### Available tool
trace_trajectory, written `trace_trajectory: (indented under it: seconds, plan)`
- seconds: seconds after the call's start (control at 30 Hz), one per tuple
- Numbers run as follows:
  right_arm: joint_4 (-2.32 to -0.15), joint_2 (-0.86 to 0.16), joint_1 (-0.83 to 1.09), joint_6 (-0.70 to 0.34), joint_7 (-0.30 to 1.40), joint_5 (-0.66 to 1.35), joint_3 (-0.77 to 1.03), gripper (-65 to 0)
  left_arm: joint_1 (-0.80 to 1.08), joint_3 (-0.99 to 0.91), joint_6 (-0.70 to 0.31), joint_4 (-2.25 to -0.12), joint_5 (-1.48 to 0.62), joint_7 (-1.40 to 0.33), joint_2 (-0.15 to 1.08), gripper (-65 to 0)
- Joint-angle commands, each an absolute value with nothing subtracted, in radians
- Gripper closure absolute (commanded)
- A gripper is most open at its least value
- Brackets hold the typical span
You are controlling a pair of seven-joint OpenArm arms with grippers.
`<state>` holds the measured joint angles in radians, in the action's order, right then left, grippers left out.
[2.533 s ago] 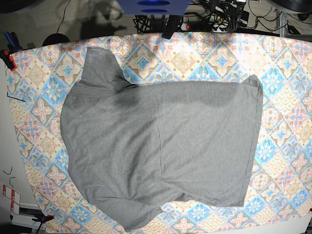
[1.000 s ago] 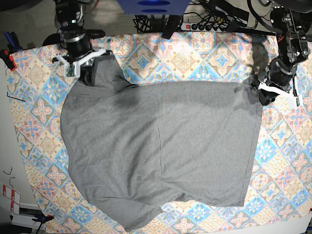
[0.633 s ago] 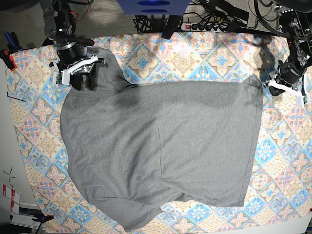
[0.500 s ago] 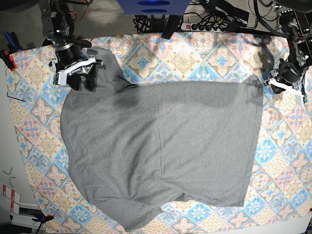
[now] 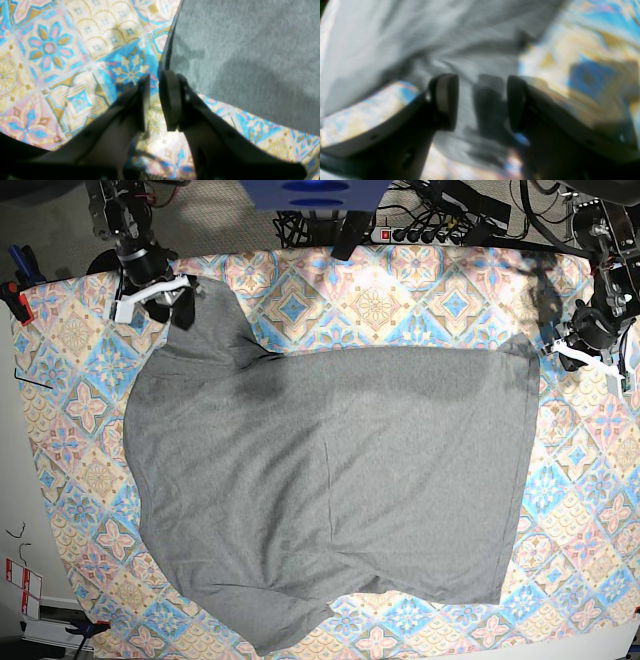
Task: Fold the T-shirt properly
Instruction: 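Grasp the shoulder corners with both grippers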
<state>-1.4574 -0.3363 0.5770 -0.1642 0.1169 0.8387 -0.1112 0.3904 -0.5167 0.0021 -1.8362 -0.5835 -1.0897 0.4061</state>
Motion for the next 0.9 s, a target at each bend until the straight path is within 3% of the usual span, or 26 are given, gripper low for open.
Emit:
trace_trajectory:
  seconds: [0.0,0.33,0.53,0.87]
  plan:
    - [-1.465,-0.346,0.573,-0.182,0.096,0.843,-0.107,-30.3,0.384,-0.524,-0.01,-1.851,-0.595,-1.095,0.443,-11.9]
    - [-1.406,-0.346,0.538,-0.182,0.105,0.845,-0.147,-30.3,0.24,-0.526,-0.248,-1.85,-0.507,-1.268,0.449,-11.9]
    - [-1.406,-0.346,0.516,-0.182,0.102,0.845,-0.259,-30.2,0.237,-0.527,-0.32,-1.831,-0.423,-1.267,0.452,-11.9]
    - [-1.406,-0.346,0.455,-0.182,0.104,0.846,-0.372,-30.0,0.061,-0.526,-0.616,-1.435,-0.314,-1.193,0.512,-11.9]
